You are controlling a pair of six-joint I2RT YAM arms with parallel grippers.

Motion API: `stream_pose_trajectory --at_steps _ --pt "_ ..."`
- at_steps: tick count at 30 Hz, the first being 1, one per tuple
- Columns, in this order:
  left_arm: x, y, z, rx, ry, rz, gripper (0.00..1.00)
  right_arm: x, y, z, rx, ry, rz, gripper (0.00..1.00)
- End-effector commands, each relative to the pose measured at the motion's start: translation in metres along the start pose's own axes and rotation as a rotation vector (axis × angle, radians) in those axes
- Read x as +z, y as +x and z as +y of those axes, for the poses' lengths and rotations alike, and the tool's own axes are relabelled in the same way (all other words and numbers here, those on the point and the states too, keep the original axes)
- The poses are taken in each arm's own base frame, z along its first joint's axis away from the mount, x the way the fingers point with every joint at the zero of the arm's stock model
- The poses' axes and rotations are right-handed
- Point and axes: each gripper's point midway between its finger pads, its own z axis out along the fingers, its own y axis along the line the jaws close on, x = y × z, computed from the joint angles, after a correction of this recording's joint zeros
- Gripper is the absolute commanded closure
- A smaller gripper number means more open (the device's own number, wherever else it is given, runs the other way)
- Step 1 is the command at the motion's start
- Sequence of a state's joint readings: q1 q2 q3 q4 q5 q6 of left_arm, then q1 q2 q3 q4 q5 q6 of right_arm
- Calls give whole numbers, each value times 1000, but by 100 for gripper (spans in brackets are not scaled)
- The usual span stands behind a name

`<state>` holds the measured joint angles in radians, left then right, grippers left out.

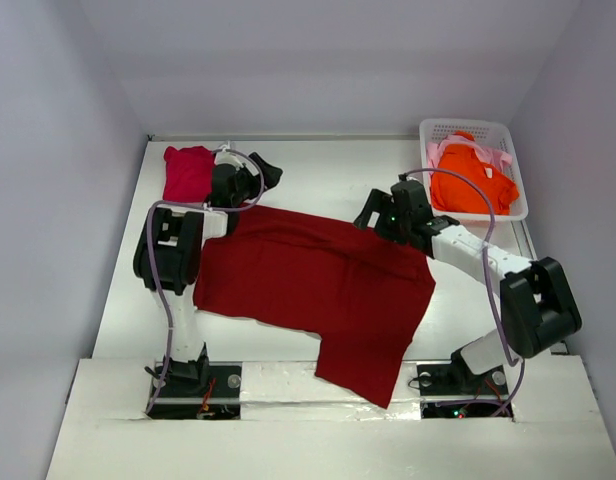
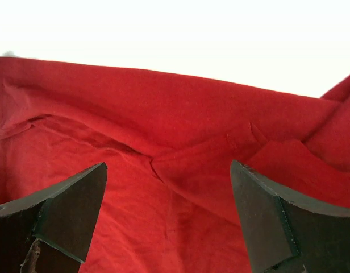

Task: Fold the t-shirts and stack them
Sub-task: Fold the tshirt

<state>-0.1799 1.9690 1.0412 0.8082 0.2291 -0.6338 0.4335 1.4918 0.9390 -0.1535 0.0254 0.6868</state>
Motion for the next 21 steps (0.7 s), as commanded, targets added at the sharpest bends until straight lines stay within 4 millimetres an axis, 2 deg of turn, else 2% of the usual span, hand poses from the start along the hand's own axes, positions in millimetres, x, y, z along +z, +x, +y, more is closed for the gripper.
stream_pose_trajectory --at_steps 1,9,11,18,21 --pt "8 -10 -36 5 121 -30 1 4 -23 25 -19 -72 -58 6" --pt "7 14 -36 3 106 23 1 14 -14 19 -14 -56 -34 6" --pt "5 13 -35 9 97 25 1 12 -13 18 -5 -55 -33 6" --pt "-2 9 -37 18 91 13 1 7 14 12 25 -57 40 5" --pt "-5 5 -39 25 89 3 1 5 33 8 39 -55 71 5"
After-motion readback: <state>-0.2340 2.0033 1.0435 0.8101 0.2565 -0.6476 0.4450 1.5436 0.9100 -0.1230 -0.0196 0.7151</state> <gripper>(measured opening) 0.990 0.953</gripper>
